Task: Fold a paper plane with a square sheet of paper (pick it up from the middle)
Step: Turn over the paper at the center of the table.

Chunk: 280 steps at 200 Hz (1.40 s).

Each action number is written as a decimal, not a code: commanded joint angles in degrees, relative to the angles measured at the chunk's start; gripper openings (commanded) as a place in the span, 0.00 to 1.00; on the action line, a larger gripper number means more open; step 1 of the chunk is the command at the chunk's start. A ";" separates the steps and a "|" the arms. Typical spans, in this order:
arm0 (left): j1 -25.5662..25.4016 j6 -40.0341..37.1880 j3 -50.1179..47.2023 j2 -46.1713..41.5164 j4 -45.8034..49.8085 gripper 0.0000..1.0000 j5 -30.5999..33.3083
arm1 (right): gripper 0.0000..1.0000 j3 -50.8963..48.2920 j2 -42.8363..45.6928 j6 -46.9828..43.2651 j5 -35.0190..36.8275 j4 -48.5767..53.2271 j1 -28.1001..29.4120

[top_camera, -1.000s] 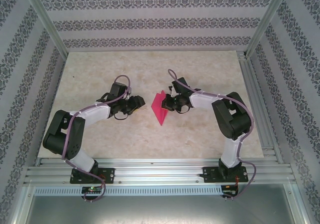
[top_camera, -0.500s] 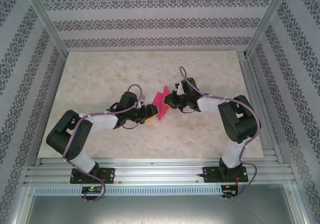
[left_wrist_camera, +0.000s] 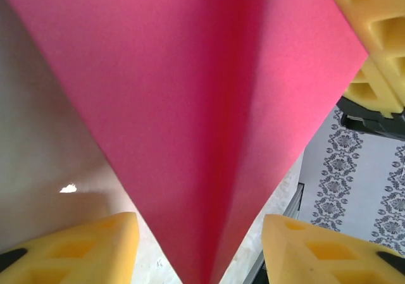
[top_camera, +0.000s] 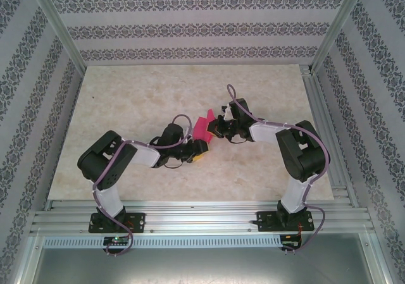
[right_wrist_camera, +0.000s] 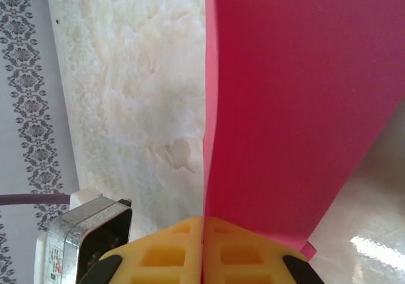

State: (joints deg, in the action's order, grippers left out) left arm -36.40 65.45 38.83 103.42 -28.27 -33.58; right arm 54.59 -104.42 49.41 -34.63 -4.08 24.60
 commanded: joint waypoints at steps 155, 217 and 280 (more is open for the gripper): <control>-0.95 -0.36 0.32 2.75 -6.86 0.20 2.12 | 0.12 1.27 -1.45 -3.62 0.44 3.23 -0.69; -0.95 -3.85 1.55 0.71 -1.99 0.09 2.94 | 0.32 1.28 0.79 -4.64 0.79 5.15 -2.41; -2.03 -16.69 5.46 -9.18 20.60 0.02 12.14 | 0.38 -0.98 10.51 -9.87 4.60 13.74 -7.19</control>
State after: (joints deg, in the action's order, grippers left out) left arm -36.95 58.67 40.34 100.97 -21.91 -28.42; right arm 54.92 -99.18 43.27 -32.75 5.87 19.22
